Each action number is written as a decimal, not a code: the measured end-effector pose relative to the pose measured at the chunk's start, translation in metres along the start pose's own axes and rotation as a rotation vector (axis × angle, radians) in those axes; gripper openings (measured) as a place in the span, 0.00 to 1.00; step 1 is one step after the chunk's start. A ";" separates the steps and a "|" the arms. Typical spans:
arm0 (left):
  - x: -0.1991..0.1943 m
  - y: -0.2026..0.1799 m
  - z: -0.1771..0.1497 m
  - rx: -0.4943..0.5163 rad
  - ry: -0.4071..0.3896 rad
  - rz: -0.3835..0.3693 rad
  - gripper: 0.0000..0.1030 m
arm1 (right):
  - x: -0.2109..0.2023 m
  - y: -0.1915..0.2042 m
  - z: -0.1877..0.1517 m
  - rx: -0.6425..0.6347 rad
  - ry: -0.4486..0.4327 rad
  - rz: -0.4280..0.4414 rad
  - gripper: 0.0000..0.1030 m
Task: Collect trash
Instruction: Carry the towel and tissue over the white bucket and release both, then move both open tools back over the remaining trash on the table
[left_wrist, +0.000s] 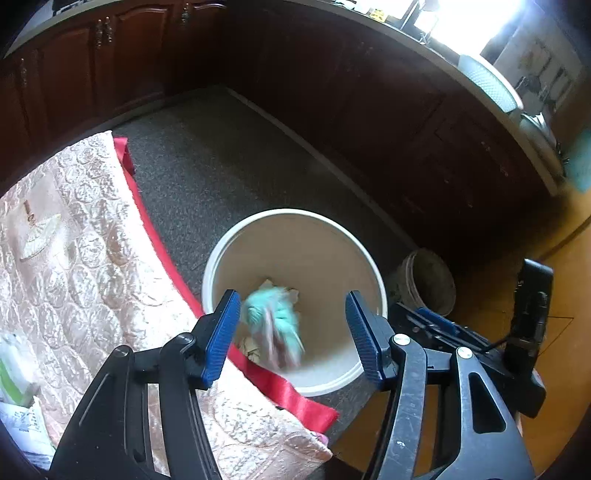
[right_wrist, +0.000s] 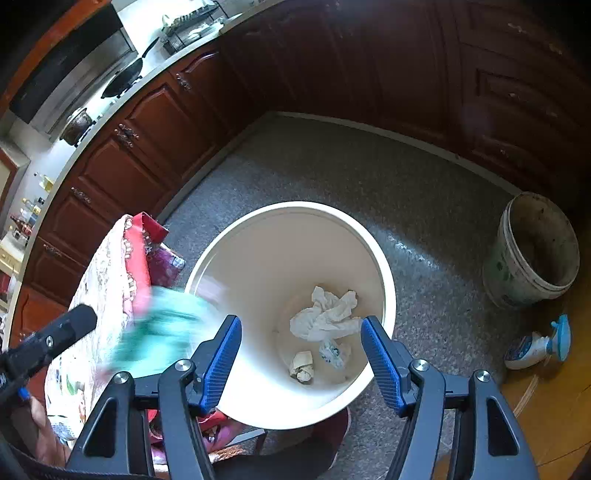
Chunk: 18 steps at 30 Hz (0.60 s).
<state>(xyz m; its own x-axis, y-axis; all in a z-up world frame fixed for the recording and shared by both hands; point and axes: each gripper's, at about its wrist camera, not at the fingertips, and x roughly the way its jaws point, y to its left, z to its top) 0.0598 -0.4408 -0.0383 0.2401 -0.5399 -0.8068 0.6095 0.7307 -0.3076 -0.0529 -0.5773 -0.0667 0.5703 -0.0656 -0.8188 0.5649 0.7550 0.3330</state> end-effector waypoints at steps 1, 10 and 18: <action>-0.001 0.000 -0.001 0.003 0.001 0.003 0.56 | -0.001 0.000 0.000 -0.003 -0.003 0.002 0.63; -0.017 0.003 -0.007 -0.010 0.002 0.030 0.56 | 0.002 0.012 -0.002 -0.010 0.012 0.020 0.64; -0.037 0.007 -0.017 -0.018 -0.030 0.068 0.56 | 0.002 0.027 -0.009 -0.037 0.022 0.022 0.64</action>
<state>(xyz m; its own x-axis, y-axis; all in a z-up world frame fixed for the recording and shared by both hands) 0.0424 -0.4088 -0.0196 0.3029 -0.5009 -0.8107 0.5772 0.7734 -0.2622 -0.0420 -0.5516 -0.0637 0.5691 -0.0343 -0.8216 0.5296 0.7796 0.3342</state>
